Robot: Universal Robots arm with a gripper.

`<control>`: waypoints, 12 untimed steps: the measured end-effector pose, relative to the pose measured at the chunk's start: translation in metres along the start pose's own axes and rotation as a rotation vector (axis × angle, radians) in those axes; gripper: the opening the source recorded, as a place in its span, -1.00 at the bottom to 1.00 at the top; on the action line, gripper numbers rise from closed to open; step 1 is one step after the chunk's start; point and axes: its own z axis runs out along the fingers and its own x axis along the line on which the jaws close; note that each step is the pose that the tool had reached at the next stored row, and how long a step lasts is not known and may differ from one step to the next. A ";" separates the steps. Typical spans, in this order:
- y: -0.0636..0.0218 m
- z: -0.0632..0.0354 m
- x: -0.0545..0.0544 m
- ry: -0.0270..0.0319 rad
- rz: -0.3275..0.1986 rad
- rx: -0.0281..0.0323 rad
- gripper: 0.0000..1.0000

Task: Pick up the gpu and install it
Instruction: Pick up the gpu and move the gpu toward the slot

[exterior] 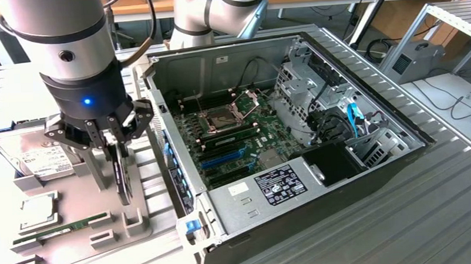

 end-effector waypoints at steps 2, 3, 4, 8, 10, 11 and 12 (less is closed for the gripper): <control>0.0000 -0.0010 0.000 0.0000 0.000 0.0000 -0.47; 0.0001 -0.0015 0.000 -0.0001 0.000 -0.0001 -0.47; 0.0001 -0.0020 0.000 -0.0001 0.000 -0.0001 -0.47; 0.0002 -0.0041 0.000 0.0000 0.000 0.0000 -0.47; 0.0002 -0.0053 0.000 -0.0001 0.000 -0.0001 -0.47; 0.0003 -0.0060 0.000 -0.0001 0.000 -0.0001 -0.47; 0.0003 -0.0064 0.000 0.0000 0.000 0.0000 -0.47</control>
